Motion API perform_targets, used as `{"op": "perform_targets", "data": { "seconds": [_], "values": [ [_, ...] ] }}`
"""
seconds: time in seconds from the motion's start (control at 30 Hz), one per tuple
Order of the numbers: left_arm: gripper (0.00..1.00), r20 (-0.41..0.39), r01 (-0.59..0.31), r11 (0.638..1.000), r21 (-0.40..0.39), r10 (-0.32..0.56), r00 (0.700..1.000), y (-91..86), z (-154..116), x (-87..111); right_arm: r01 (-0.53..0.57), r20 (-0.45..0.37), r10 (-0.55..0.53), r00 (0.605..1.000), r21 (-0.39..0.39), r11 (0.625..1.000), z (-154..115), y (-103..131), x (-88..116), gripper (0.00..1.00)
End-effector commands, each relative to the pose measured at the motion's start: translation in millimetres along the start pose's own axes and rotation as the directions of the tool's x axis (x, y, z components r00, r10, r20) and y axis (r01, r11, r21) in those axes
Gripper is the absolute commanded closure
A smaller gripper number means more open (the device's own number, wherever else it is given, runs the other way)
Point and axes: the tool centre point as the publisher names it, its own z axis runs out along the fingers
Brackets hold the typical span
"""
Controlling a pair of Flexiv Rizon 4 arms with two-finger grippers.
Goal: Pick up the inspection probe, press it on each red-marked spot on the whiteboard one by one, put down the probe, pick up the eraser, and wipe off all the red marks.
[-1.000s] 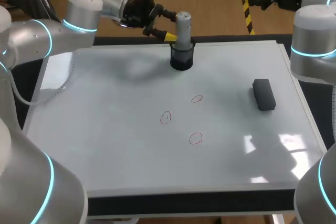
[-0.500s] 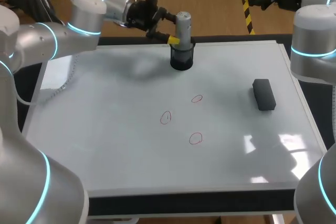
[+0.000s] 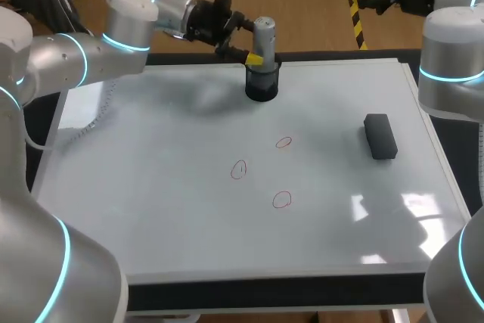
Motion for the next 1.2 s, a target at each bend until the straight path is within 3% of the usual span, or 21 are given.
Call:
{"op": "perform_targets", "data": {
  "seconds": [0.03, 0.07, 0.1, 0.3, 0.63, 1.2],
  "values": [
    [0.09, -0.337, 0.002, 1.0, 0.012, 0.002, 0.942, 6.0, 1, -9.7, 0.0, 0.0, 0.0, 1.0, 0.0, 1.0, 0, 0, 0, 0.0],
    [0.17, -0.338, 0.002, 1.0, 0.012, 0.002, 0.941, 5.9, 1, -9.7, 0.0, 0.0, 0.0, 1.0, 0.0, 1.0, 0, 0, 0, 0.0],
    [0.33, -0.337, 0.001, 1.0, 0.01, 0.003, 0.941, 5.9, 1, -9.7, 0.0, 0.0, 0.0, 1.0, 0.0, 1.0, 0, 0, 0, 0.0],
    [1.0, -0.33, 0.006, 1.0, 0.017, 0.0, 0.944, 5.9, 0, -10.1, 0.0, 0.0, 0.0, 1.0, 0.0, 1.0, 0, 0, 0, 0.0],
    [1.0, -0.313, 0.018, 1.0, 0.014, -0.013, 0.95, 6.9, -7, -4.6, 0.0, 0.0, 0.0, 1.0, 0.0, 1.0, 0, 0, 0, 0.0],
    [1.0, -0.206, 0.013, 1.0, -0.007, -0.014, 0.978, -19.6, -13, 1.6, 0.0, 0.0, 0.0, 1.0, 0.0, 1.0, 0, 0, 0, 0.0]
  ]
}}
